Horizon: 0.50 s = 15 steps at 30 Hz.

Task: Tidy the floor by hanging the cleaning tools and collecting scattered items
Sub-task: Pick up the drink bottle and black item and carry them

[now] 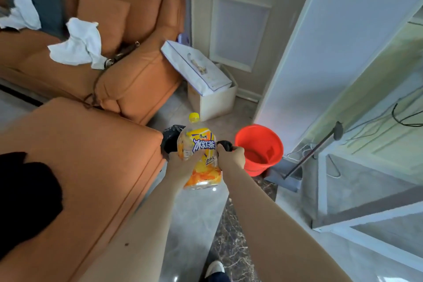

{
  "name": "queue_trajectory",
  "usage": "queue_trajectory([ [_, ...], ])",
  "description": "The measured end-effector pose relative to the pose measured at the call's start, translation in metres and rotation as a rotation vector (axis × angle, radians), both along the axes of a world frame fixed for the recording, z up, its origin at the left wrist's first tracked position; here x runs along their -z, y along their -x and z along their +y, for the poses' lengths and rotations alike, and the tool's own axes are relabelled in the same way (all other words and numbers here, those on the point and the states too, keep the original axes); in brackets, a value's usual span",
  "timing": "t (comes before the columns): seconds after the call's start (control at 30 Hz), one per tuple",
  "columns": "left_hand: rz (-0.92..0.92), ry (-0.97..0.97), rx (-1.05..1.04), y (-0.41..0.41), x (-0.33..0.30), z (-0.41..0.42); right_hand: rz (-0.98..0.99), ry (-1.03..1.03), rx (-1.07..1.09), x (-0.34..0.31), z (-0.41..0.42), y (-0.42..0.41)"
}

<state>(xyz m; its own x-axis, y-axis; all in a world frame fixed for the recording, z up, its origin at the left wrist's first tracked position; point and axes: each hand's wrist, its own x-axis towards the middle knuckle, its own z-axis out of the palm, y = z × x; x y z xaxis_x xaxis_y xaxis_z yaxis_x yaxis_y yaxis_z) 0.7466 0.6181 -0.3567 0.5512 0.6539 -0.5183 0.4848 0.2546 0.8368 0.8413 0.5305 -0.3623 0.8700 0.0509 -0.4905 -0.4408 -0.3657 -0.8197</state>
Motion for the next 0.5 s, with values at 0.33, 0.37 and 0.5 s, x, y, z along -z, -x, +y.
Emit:
queue_trajectory([
  [0.33,0.101,0.042,-0.074,-0.083,0.05,0.083,0.039,0.102,-0.1,0.052,0.091,-0.089],
  [0.37,0.11,0.042,-0.082,-0.09,0.061,0.092,0.047,0.107,-0.106,0.063,0.1,-0.096],
  [0.5,0.124,0.021,-0.105,-0.107,0.102,0.119,0.07,0.107,-0.122,0.109,0.131,-0.114],
])
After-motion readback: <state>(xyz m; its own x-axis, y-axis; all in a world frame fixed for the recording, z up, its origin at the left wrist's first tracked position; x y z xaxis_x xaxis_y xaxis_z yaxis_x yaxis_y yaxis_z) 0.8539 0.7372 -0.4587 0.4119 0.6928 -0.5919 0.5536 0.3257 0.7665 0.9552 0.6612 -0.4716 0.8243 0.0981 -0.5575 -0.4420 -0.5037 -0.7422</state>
